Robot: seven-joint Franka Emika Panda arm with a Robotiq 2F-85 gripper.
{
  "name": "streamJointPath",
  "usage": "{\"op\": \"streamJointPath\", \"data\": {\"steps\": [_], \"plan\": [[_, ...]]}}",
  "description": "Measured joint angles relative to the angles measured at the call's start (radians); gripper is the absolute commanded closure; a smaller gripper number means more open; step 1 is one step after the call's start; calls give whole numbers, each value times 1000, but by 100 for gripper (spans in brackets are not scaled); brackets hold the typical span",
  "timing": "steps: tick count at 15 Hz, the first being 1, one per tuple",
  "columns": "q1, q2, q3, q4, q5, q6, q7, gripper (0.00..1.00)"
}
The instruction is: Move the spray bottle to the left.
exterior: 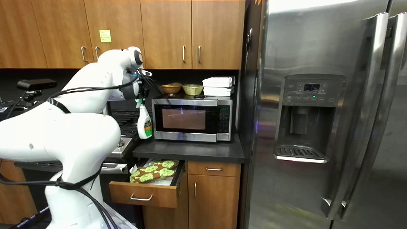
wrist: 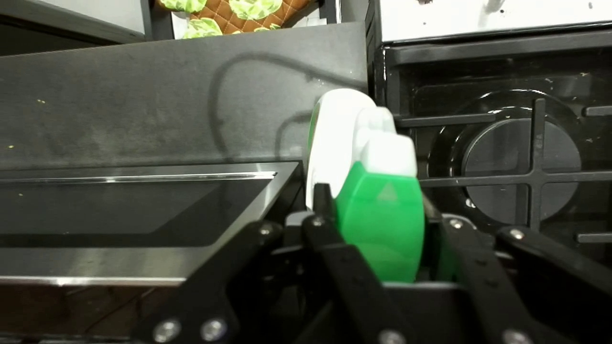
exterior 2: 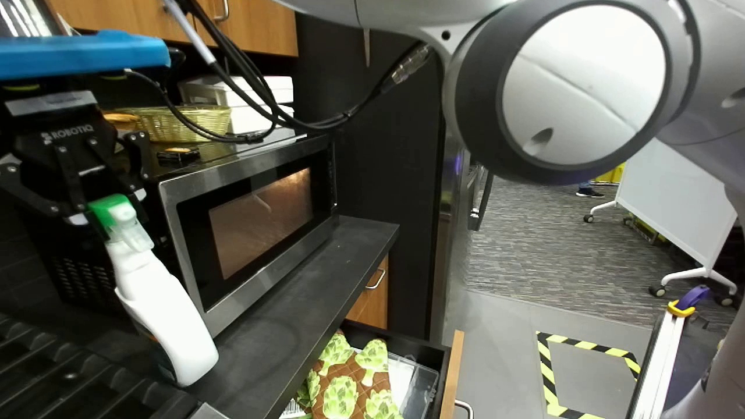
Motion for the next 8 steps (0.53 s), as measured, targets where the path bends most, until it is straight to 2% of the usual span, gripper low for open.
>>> {"op": "streamJointPath", "data": {"steps": [8], "plan": [[13, -21, -2, 0, 0, -13, -2, 85]]}}
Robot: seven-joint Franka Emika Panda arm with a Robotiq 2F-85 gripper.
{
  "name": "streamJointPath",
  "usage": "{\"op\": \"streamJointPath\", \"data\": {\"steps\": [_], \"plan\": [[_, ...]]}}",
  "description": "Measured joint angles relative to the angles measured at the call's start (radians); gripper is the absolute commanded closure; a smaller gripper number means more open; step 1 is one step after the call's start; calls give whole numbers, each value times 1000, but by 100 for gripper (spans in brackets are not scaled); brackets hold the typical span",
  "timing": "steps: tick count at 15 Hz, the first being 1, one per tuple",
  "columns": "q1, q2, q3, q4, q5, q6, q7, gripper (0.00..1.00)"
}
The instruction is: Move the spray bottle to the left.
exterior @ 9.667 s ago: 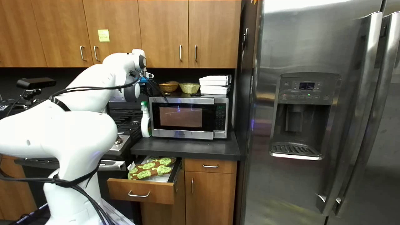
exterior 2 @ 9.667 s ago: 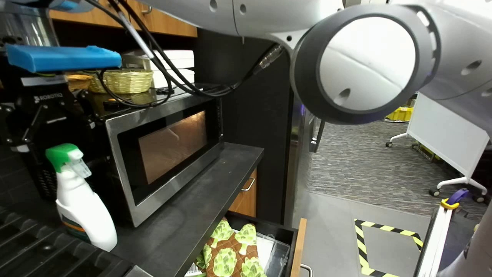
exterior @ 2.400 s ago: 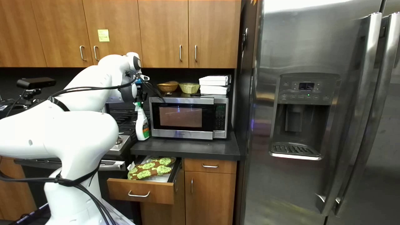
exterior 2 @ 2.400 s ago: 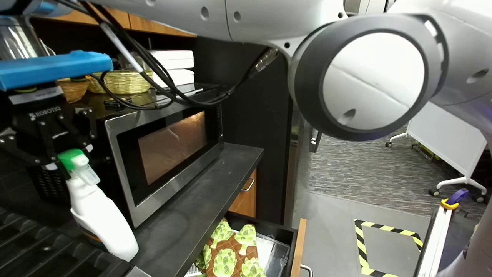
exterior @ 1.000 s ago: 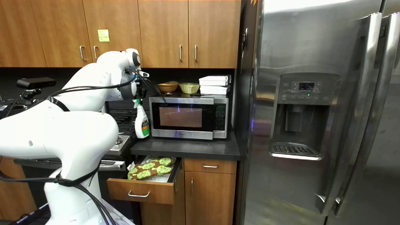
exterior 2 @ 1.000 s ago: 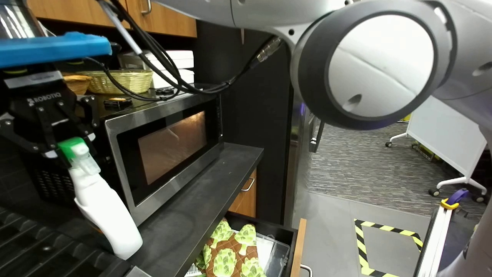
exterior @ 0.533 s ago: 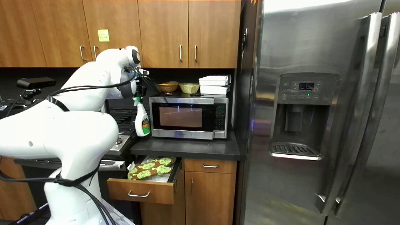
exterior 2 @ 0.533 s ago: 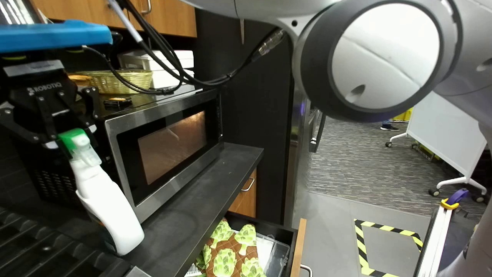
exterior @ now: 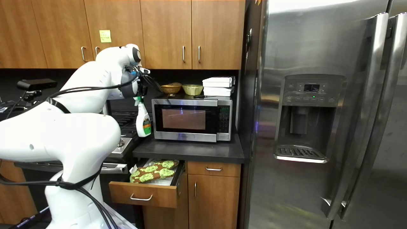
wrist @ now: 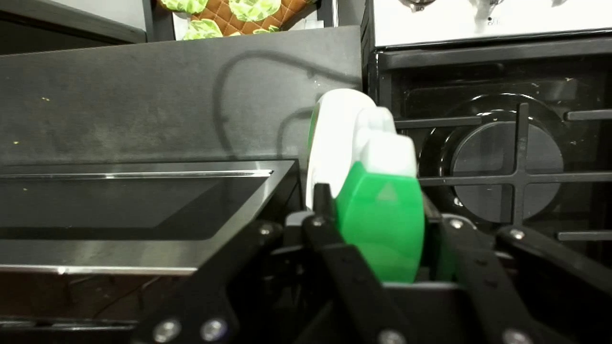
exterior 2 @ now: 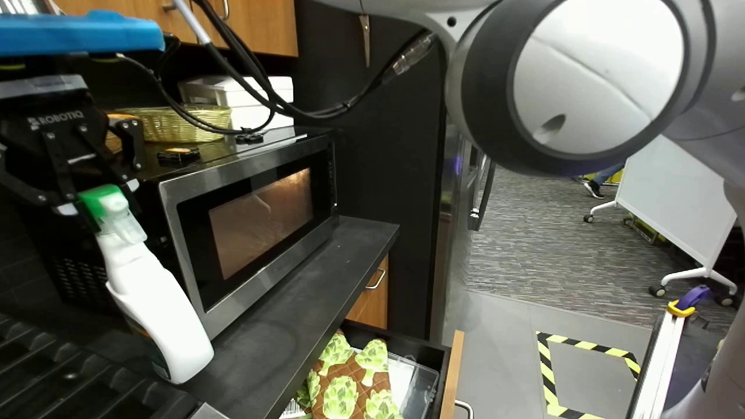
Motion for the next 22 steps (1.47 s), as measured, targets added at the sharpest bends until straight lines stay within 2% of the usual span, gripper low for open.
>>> {"op": "streamJointPath", "data": {"steps": [22], "plan": [[71, -53, -15, 0, -48, -4, -47, 85]]}}
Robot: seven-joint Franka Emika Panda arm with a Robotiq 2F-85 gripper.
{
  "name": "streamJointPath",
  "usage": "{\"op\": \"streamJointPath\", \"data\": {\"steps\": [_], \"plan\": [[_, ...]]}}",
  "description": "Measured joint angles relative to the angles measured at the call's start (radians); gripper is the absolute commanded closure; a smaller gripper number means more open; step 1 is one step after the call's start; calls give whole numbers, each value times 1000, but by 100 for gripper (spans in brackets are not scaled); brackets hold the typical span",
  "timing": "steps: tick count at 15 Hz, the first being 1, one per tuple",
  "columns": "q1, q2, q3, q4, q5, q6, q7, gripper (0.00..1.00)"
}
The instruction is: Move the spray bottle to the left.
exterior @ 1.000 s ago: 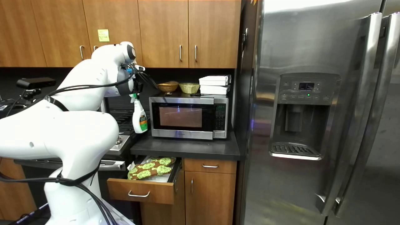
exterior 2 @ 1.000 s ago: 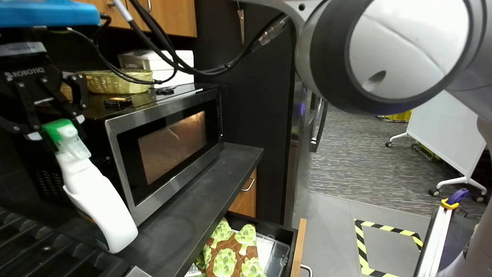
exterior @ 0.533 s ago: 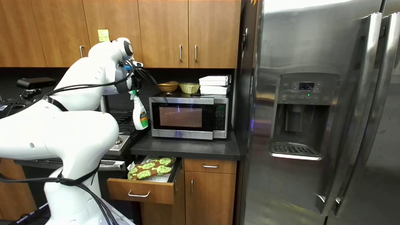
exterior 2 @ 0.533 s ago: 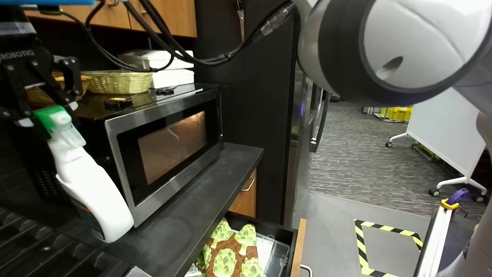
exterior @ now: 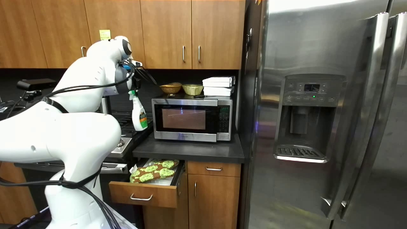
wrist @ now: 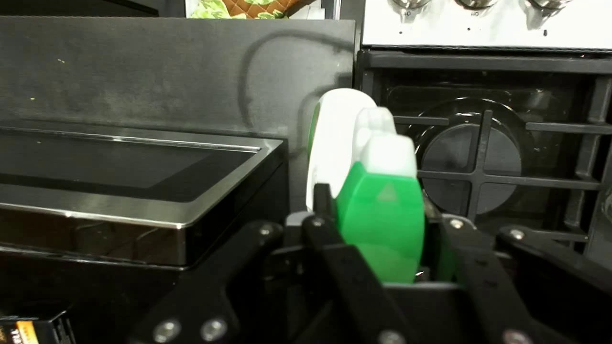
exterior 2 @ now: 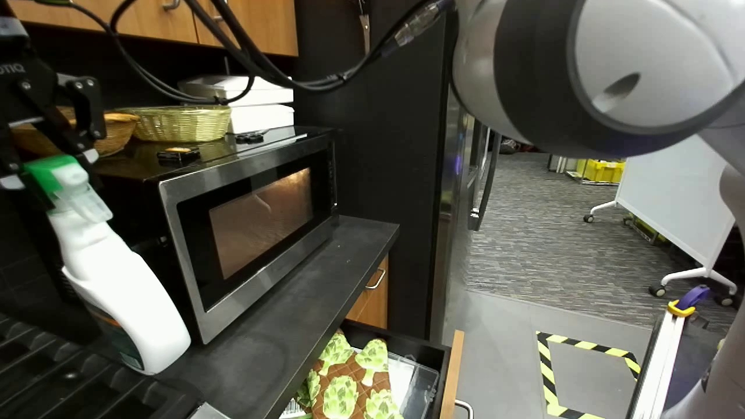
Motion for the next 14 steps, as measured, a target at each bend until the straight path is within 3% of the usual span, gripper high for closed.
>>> {"op": "streamJointPath", "data": {"steps": [14], "plan": [[33, -6, 5, 1, 5, 28, -27, 85]]}}
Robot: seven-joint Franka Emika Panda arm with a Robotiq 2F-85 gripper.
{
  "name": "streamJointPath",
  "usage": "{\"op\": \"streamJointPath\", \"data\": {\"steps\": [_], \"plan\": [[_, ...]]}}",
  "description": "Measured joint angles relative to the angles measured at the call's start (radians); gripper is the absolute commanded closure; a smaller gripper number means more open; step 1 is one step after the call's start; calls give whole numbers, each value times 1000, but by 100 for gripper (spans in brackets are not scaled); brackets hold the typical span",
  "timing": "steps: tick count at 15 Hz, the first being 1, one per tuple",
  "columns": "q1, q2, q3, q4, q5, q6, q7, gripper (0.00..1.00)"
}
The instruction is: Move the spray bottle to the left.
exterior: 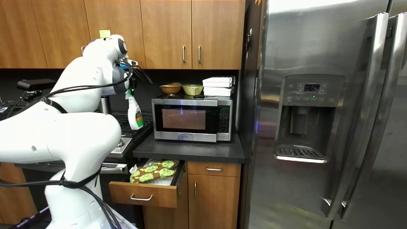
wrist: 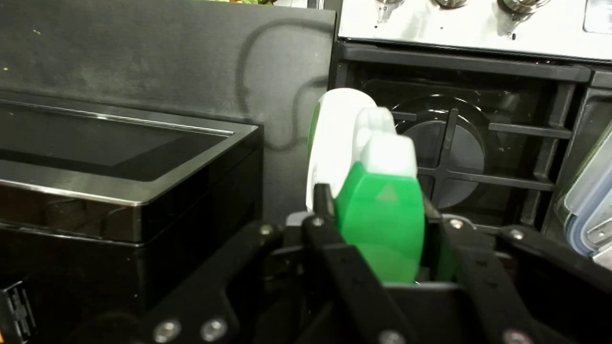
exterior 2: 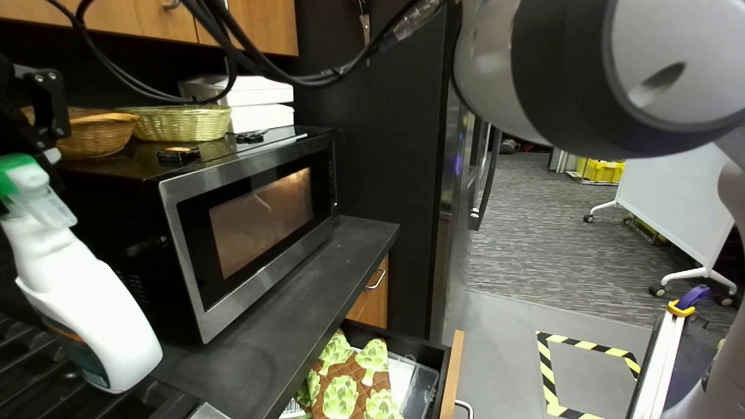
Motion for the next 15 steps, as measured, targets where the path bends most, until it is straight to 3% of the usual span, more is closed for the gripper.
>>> {"op": "streamJointPath", "data": {"steps": [15], "plan": [[27, 4, 40, -6, 50, 42, -14, 85]]}}
